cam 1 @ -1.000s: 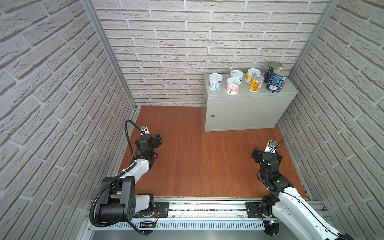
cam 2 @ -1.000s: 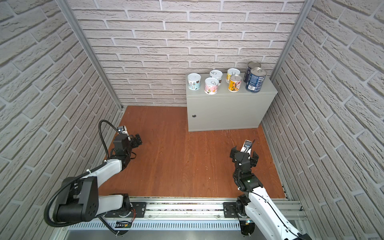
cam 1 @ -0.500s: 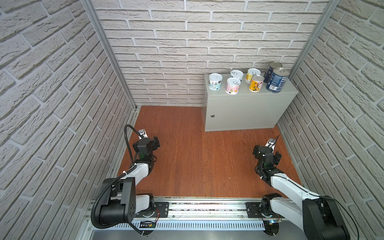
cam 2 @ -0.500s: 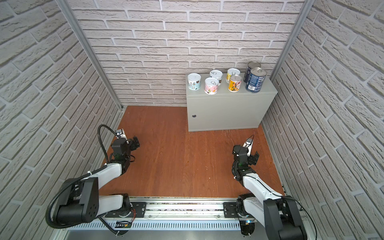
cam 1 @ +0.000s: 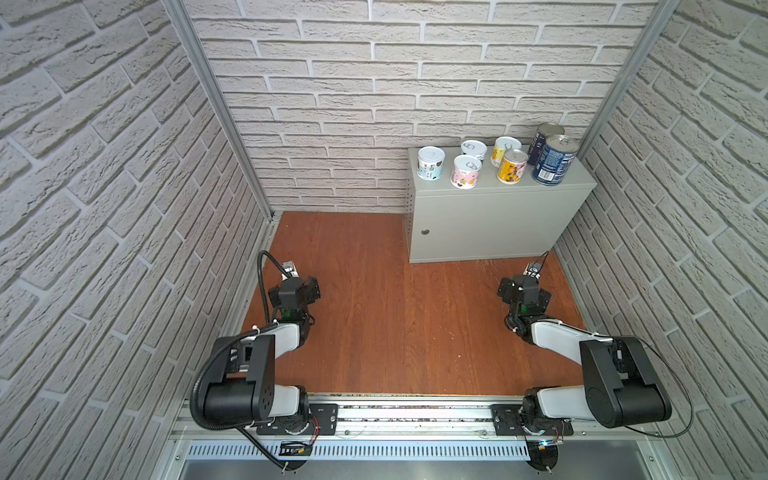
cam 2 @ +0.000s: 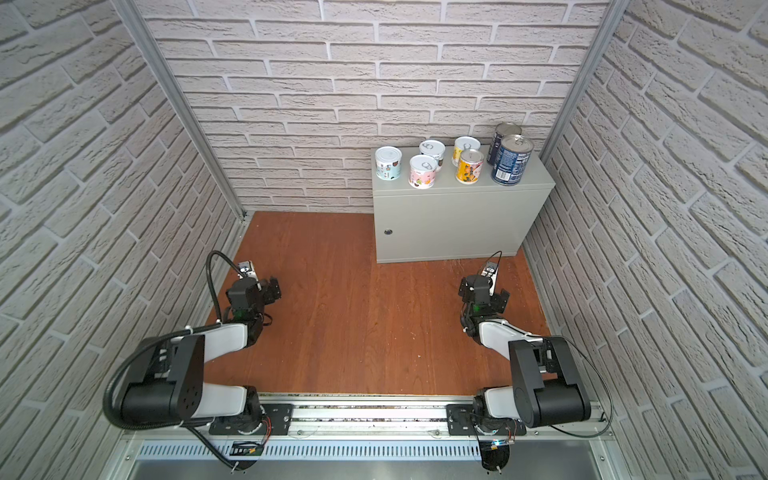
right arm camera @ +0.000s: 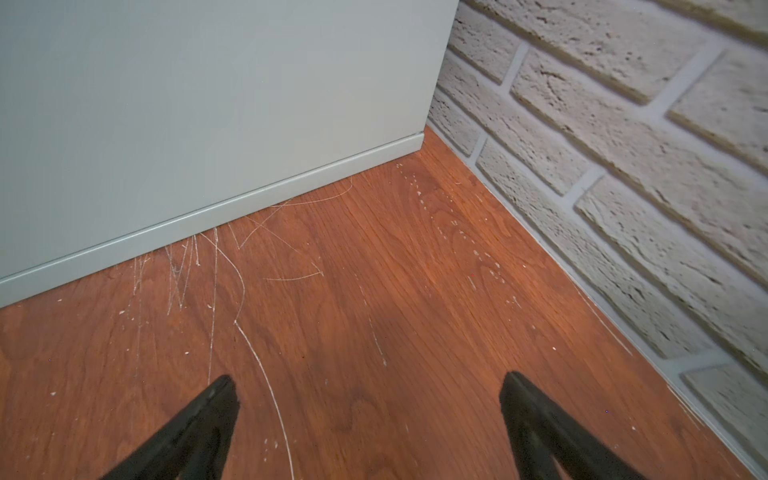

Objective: Place and organize the canned foods onto the counter

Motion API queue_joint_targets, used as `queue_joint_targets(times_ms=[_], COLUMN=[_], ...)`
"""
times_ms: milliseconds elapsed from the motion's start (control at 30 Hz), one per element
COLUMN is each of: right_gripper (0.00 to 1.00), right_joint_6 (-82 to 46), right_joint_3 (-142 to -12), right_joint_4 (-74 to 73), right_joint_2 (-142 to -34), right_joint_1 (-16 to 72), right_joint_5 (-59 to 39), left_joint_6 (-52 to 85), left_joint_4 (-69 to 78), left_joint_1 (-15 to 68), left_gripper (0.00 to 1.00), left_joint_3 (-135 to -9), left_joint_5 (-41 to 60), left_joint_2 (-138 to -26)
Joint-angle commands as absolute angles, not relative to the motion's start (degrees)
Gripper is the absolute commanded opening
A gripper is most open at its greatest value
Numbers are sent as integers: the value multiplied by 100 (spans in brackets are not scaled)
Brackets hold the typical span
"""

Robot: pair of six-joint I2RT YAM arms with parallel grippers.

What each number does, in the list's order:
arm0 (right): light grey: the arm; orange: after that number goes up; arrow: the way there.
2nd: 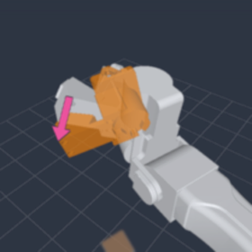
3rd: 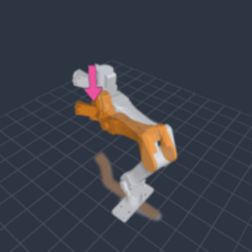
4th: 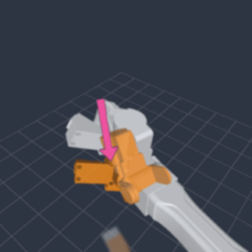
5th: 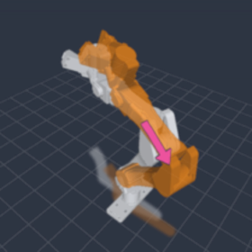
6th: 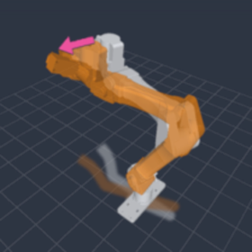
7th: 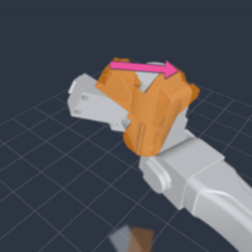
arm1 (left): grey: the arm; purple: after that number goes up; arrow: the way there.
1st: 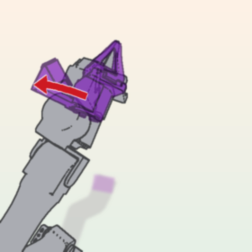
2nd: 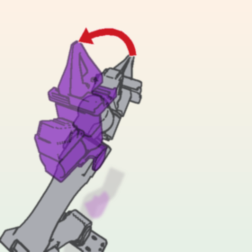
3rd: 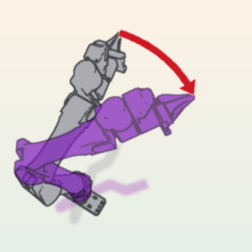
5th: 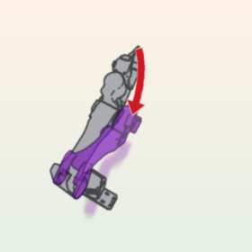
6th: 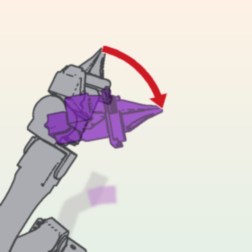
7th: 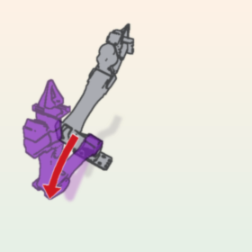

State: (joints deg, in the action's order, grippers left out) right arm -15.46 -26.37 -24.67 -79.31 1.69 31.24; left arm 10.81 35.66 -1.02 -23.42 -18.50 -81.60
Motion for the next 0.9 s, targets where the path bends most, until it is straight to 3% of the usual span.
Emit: queue_joint_targets(times_ms=[0, 200, 300, 533, 833, 867], right_gripper=[99, 99, 99, 99, 99, 99], right_joint_6=[-1361, -1150, -1090, -678, -295, -146], right_joint_3=[-2720, -2522, -2303, -2162, -2222, -1996], right_joint_4=[-2767, -3150, -3468, -3958, -4068, -4664], right_joint_2=[-7899, -7836, -7746, -7839, -8080, -8365], right_joint_1=[145, 142, 141, 208, 226, 271], right_joint_5=[2798, 2414, 2327, 1628, 785, 611], left_joint_6=[897, 762, 794, 727, 637, 639], left_joint_4=[3587, 3816, 5252, 5402, 5379, 5366], left_joint_1=[-129, -141, -292, -451, -347, -349], left_gripper=[98, 99, 99, 98, 98, 99], left_joint_3=[-2695, -2608, -2139, -2134, -2167, -2162], left_joint_5=[-1777, -1627, -1369, -617, -756, -758], left_joint_2=[-8251, -8265, -8751, -8996, -9018, -9009])
